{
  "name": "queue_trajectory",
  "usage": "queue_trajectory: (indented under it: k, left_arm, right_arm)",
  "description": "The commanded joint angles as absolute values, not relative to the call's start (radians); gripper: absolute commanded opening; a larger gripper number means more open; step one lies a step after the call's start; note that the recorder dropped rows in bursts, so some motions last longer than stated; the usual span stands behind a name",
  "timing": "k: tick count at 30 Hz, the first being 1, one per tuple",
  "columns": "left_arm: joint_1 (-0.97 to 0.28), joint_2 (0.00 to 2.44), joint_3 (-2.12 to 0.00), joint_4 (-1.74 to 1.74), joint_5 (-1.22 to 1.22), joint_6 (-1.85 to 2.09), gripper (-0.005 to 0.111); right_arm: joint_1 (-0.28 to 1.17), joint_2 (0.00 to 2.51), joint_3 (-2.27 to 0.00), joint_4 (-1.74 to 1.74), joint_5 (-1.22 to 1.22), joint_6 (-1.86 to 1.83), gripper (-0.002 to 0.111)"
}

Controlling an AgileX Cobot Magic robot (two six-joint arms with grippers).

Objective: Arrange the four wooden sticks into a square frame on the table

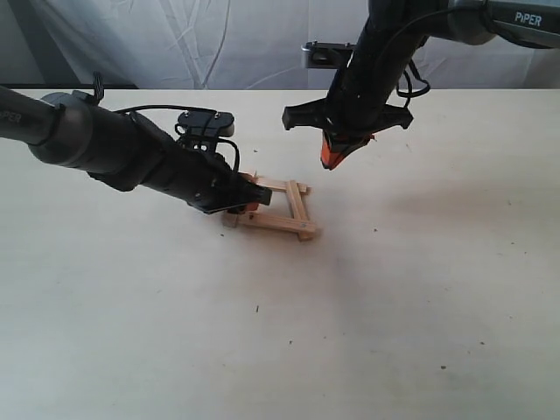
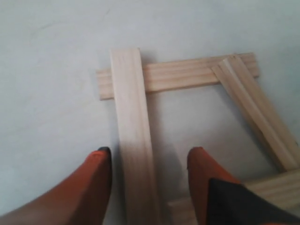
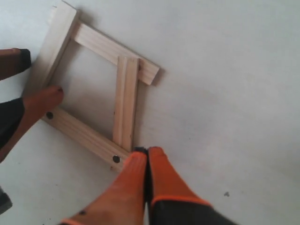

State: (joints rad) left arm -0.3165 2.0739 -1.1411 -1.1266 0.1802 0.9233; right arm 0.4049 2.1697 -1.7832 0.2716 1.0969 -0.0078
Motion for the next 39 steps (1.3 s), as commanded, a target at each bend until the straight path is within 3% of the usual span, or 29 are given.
queue_trajectory:
  k: [1, 7, 11, 39]
  left_arm:
    - [-0.32, 2.073, -1.143, -1.125, 0.153, 0.917, 0.044]
    - [-0.32, 2.073, -1.143, -1.125, 0.15, 0.917, 0.013]
    - [-0.32, 2.073, -1.143, -1.127, 0.152, 0.917, 0.005]
    - [-0.298, 2.019, -1.199, -1.137, 0.206, 0.916, 0.0]
  right_arm:
    - [0.41, 2.157, -1.79, 0.275, 1.096, -0.025, 0.001]
    - [0.41, 2.157, -1.79, 0.275, 1.126, -0.027, 0.001]
    - [0.41, 2.157, -1.79, 0.237, 1.152, -0.034, 0.001]
    - [0.429, 2.157, -1.729, 0.351, 1.116, -0.166, 0.001]
